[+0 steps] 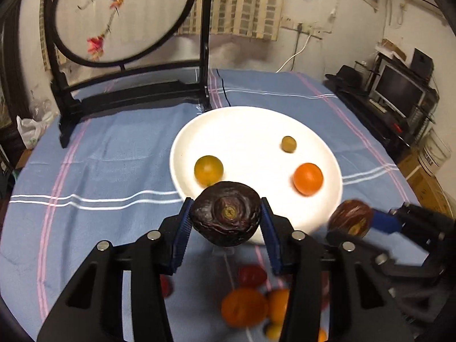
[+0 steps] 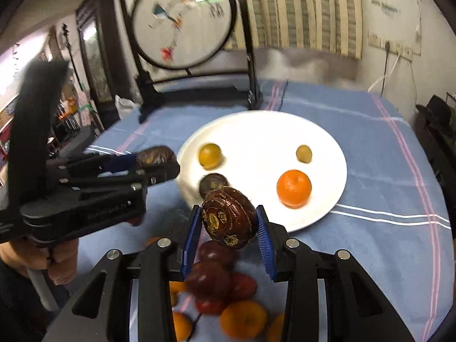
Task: Organize fruits
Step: 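Grasp a brown persimmon with each tool and drop both onto the plate, then grasp the large orange with the right tool while the left tool grasps a tangerine, place both on plate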
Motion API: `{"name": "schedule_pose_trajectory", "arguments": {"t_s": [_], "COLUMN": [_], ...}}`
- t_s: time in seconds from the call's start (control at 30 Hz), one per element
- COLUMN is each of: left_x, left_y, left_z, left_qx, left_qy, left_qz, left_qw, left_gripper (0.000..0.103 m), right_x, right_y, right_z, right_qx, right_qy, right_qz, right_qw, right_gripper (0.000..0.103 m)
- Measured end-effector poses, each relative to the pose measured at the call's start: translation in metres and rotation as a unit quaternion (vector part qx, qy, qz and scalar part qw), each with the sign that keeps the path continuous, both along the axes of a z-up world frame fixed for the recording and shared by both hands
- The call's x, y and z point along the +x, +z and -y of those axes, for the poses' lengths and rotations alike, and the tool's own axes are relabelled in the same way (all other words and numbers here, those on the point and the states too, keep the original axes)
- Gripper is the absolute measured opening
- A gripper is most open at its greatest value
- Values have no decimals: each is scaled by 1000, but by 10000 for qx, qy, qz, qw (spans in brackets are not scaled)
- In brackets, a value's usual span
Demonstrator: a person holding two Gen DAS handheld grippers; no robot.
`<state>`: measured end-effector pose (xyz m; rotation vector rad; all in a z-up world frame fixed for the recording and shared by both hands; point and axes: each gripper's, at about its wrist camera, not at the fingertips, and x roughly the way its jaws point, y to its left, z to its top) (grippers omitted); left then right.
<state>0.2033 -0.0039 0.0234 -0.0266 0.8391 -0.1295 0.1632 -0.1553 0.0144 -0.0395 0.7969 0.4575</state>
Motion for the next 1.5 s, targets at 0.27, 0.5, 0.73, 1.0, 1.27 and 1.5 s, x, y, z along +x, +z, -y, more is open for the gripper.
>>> {"name": "schedule_pose_trajectory", "arguments": {"t_s": [0.27, 0.5, 0.73, 1.0, 1.27, 1.5], "left_x": [40, 33, -16, -67, -80, -83], "left_y": [-36, -30, -9, -25, -39, -40], "left_z": [13, 16, -2, -42, -69, -72], "left_qx": [32, 10, 139, -114, -75, -546], "left_qy": [76, 415, 391, 813, 1165, 1043], "left_qz": [-428, -75, 114, 129, 162, 54], "left_qw": [9990, 9991, 9991, 9965, 9930, 9930], "left_gripper": [45, 86, 93, 95, 95, 95], "right_x": [28, 30, 15, -19, -65, -86], "right_y": [-29, -36, -27, -25, -37, -59], "right_z": [-1, 8, 18, 44, 67, 73], "right_qx": [1, 226, 210, 228, -129, -630], "right_qy": [-30, -209, -203, -361, -573, -626], "right_qz": [-186, -343, -284, -270, -361, -580], "right_qw": [9998, 9989, 9992, 9987, 9976, 9944], "right_gripper": [39, 73, 75, 75, 75, 75]}}
